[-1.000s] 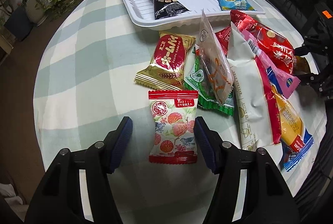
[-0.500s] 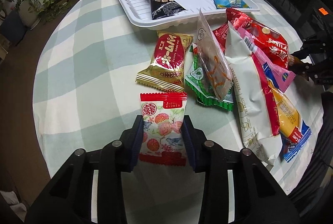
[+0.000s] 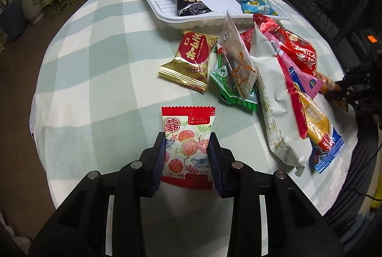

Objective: Organize snacks
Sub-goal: 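Close the left tool on the red packet while the right tool grasps the orange bag, then carry the red packet and the orange bag over the white tray with both tools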

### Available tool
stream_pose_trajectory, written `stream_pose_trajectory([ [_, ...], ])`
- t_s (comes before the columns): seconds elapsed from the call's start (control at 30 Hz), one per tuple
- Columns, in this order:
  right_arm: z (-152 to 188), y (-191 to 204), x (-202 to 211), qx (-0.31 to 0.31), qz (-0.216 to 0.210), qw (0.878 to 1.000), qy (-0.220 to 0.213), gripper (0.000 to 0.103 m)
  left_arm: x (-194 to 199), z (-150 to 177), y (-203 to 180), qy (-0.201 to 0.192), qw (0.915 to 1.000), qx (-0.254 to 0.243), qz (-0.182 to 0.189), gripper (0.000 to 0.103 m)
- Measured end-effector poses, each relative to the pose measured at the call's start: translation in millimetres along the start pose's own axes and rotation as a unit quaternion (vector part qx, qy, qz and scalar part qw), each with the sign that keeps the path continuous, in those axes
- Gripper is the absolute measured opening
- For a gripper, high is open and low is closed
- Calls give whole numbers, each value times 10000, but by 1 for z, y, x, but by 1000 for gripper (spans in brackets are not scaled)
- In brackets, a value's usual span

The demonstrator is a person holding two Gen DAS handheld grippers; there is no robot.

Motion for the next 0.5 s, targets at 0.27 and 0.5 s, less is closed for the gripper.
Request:
stream_pose_trajectory([
  [0.27, 28, -4, 8, -432, -202, 9985, -253, 17, 5, 13, -1, -111, 9997, 189, 125, 31],
  [0.5, 35, -3, 20, -577, -242, 9970, -454, 17, 8, 14, -6, -146, 9998, 112, 104, 30],
])
Point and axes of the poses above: each gripper's, at about its wrist camera, not at the fingertips, and x roughly against the way its jaws point, y to its left, z to its underside, the point moved 2 cm from there along -x, roughly the way its jaws point
